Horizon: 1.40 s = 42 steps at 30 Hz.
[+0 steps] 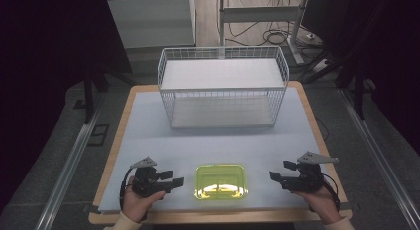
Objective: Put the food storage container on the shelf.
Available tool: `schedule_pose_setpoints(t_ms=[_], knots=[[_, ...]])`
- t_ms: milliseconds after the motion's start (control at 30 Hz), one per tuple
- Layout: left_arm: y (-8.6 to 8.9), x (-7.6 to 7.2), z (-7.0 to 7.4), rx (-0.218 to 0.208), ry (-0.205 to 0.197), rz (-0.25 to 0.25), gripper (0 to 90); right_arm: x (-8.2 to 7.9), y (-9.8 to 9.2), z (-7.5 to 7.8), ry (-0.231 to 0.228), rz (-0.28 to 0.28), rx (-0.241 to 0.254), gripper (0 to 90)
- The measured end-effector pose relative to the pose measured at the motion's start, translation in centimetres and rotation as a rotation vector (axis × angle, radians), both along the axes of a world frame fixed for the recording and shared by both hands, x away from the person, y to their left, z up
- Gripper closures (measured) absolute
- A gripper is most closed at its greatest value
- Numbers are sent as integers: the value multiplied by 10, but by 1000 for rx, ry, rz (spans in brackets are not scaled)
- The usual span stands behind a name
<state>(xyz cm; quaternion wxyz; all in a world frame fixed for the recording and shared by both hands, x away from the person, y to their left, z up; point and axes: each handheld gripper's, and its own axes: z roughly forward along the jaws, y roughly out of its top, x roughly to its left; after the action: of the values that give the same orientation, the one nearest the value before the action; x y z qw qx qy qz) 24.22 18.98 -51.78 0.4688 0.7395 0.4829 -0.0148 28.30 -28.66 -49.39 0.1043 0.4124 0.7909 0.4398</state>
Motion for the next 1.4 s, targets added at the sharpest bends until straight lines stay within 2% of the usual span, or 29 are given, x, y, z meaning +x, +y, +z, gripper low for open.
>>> schedule_pose_setpoints(t_ms=[133,167,333,433,500,633,867,1000,1167,1400], knots=[[-2,-1,0,-2,2,-9,332,-1,1,0,36,-1,23,256],[-4,-1,1,-9,6,-22,331,-3,0,-1,59,3,42,263],[-9,-3,2,-25,21,-41,342,-6,-2,-1,102,14,95,298],[-11,-4,3,-65,41,-62,370,-9,1,-4,124,42,100,336],[-10,-3,2,-66,45,-57,370,-10,5,-5,136,55,109,348],[-8,-3,-1,-99,68,-50,378,-12,12,-7,161,82,139,358],[-16,-2,-4,-124,96,-74,417,-14,21,-11,218,110,216,398],[-19,-1,-5,-133,108,-81,425,-13,25,-13,232,115,231,413],[-22,1,-7,-150,121,-87,445,-6,33,-16,279,131,274,460],[-26,7,-10,-162,147,-87,502,4,43,-19,316,135,290,522]])
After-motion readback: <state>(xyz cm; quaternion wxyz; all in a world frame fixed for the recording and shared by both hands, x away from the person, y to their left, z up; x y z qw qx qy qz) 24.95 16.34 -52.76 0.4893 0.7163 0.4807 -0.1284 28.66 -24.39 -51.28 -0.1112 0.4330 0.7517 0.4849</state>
